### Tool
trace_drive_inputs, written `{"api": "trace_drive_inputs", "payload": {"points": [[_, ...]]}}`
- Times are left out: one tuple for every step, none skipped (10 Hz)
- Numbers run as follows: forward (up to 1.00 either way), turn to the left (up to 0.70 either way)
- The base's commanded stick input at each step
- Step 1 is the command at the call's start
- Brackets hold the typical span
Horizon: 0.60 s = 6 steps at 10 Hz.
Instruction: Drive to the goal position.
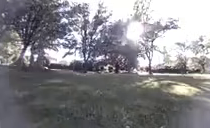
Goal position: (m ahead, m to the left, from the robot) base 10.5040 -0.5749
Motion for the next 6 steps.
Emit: {"api": "trace_drive_inputs", "payload": {"points": [[0.78, 0.00], [0.73, 0.00], [0.94, 0.00], [1.00, 0.00], [1.00, 0.00], [1.00, 0.00]]}}
